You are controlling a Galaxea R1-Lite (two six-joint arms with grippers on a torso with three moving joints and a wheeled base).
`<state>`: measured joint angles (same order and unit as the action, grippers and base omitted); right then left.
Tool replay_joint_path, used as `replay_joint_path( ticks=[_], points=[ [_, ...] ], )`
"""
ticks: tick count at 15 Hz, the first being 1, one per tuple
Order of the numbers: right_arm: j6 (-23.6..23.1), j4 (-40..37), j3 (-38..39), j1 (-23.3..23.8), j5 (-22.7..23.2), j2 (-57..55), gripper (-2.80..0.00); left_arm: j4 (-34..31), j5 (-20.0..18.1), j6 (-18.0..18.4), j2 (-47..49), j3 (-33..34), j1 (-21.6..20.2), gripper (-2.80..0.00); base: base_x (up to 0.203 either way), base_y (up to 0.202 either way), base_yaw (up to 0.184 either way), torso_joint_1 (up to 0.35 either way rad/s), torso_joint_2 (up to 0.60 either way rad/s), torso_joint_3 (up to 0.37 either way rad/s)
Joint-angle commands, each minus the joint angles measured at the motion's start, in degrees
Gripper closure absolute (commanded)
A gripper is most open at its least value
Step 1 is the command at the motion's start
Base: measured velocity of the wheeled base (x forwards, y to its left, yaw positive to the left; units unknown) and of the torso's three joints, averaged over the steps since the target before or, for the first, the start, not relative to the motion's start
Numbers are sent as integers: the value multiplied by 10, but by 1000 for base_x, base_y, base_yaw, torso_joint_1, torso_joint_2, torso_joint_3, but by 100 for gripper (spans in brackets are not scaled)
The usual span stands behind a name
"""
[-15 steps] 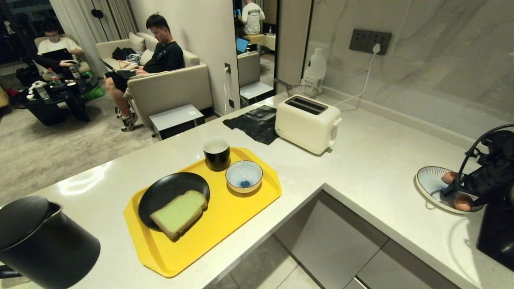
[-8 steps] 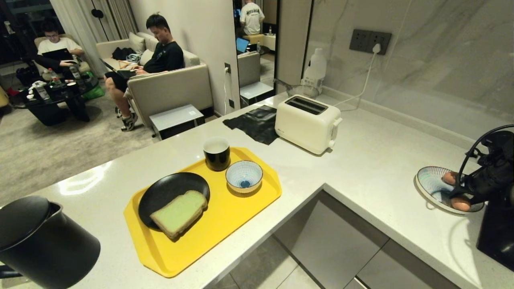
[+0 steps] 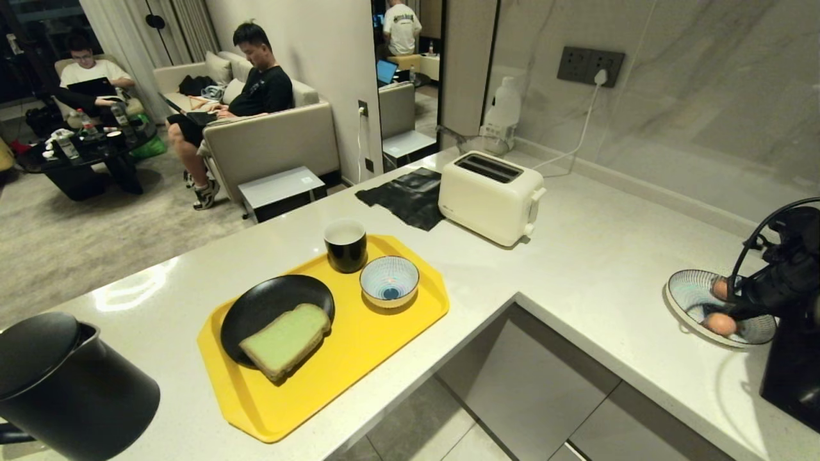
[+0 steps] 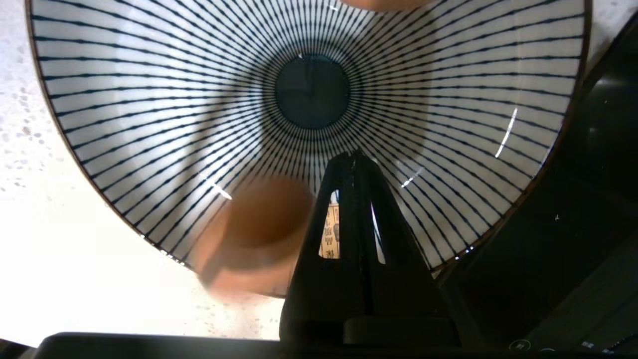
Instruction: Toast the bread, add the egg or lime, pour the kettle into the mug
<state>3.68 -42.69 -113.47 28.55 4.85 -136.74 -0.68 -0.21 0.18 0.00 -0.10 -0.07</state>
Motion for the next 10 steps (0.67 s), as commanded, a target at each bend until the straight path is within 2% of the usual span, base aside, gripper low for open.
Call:
replay_joint_path(
  ticks=[1,7,10],
  points=[
    [0,-1,0,0,1,6,0,0,0,0,-2,0,0,0,0,0,0,0,0,0],
    [-2,0,0,-1,4,40,0,0,0,0,-2,0,0,0,0,0,0,0,0,0],
    [-18,0,0,-3,6,51,0,0,0,0,-2,0,0,0,0,0,0,0,0,0]
  ],
)
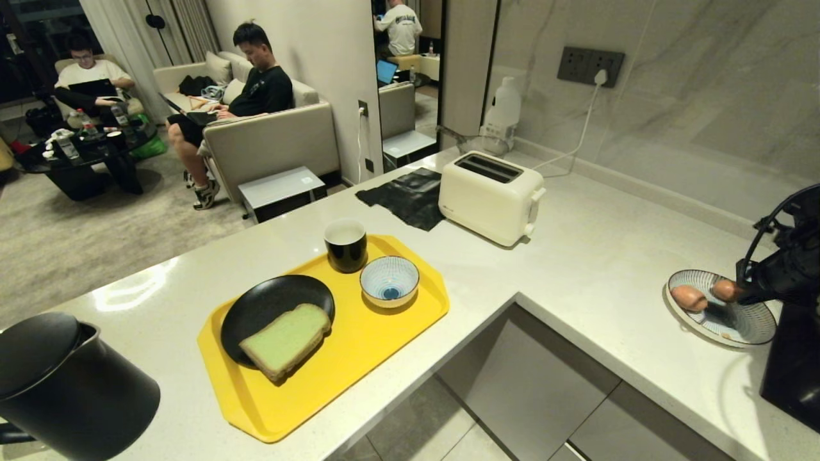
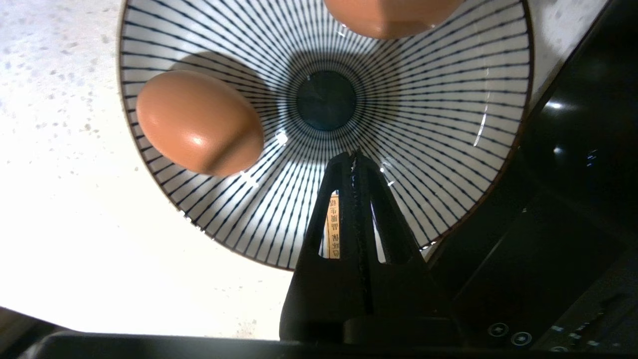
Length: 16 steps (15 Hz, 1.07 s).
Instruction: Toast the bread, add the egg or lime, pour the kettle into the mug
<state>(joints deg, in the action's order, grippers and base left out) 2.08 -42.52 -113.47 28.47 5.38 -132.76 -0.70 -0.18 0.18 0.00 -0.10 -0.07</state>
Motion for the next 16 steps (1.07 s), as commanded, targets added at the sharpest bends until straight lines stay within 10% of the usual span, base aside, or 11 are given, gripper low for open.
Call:
replay_joint_path(
  ticks=[1,15,16],
  points=[
    [-2,-2,0,-8,0,13,0,0,0,0,-2,0,0,0,0,0,0,0,0,0],
    [-160,-6,18,-25,-1,24,0,0,0,0,-2,0,0,0,0,0,0,0,0,0],
    [-176,-6,18,-23,0,25,-280,0,0,0,-2,0,0,0,0,0,0,0,0,0]
  ],
)
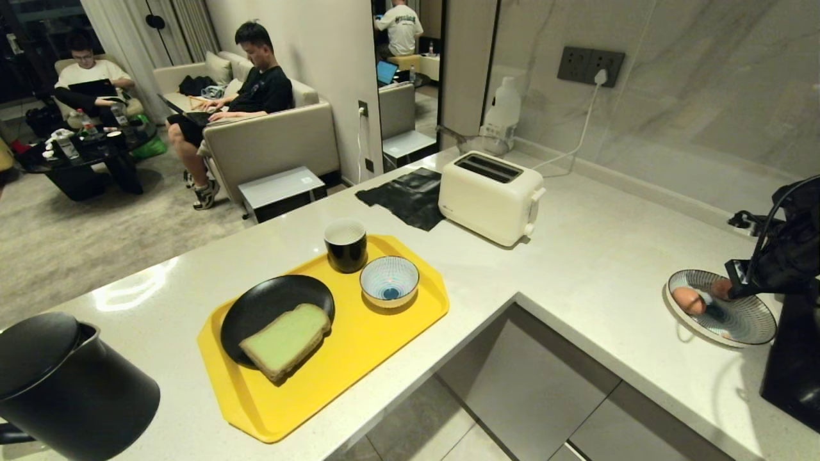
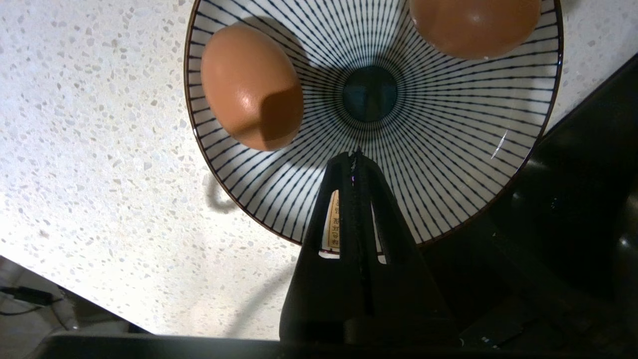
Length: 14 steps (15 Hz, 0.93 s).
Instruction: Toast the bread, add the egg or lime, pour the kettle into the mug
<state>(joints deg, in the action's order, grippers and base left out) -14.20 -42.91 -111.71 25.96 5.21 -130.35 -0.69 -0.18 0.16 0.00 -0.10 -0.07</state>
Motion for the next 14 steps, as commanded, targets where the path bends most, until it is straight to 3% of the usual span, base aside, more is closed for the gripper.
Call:
replay_joint_path(
  ticks=[1,4,9,14],
  points=[
    [-26,-2,0,6,5,4,-280,0,0,0,-2,0,0,0,0,0,0,0,0,0],
    [-97,-2,9,25,40,12,-280,0,0,0,-2,0,0,0,0,0,0,0,0,0],
    [-204,-2,14,37,60,4,-280,0,0,0,-2,0,0,0,0,0,0,0,0,0],
    [-234,3,-13,33,57,-10,-280,0,0,0,-2,0,0,0,0,0,0,0,0,0]
  ],
)
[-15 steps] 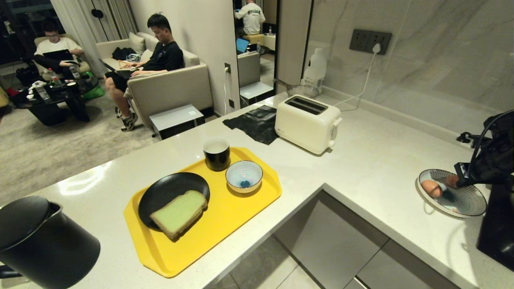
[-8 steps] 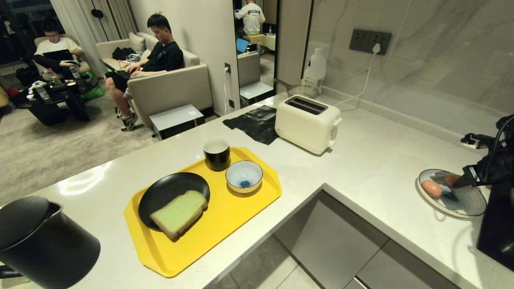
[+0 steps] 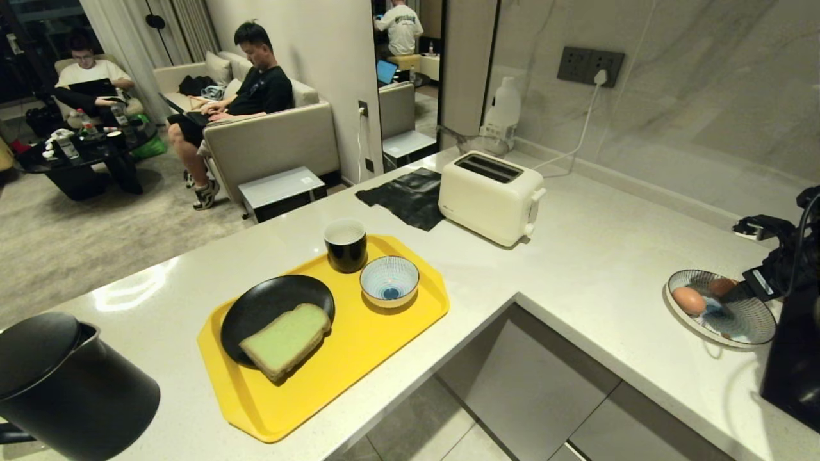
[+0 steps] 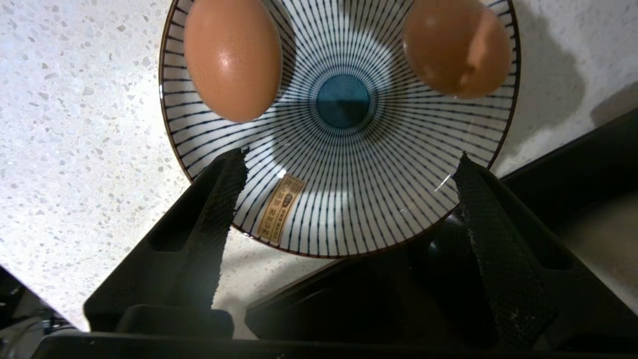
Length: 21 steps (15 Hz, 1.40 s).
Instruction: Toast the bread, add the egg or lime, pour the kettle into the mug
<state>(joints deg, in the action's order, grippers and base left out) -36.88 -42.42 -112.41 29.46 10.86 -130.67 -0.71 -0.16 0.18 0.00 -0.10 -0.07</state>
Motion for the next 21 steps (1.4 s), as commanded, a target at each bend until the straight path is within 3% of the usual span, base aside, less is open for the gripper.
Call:
replay_joint_path(
  ticks=[1,14,21],
  points=[
    [-10,-2,-6,-4,0,-8,-280,0,0,0,-2,0,0,0,0,0,0,0,0,0],
    [-69,2,-6,-31,2,-27,-280,0,0,0,-2,0,0,0,0,0,0,0,0,0],
    [-72,83,-6,-33,0,-49,-280,0,0,0,-2,0,0,0,0,0,0,0,0,0]
  ],
)
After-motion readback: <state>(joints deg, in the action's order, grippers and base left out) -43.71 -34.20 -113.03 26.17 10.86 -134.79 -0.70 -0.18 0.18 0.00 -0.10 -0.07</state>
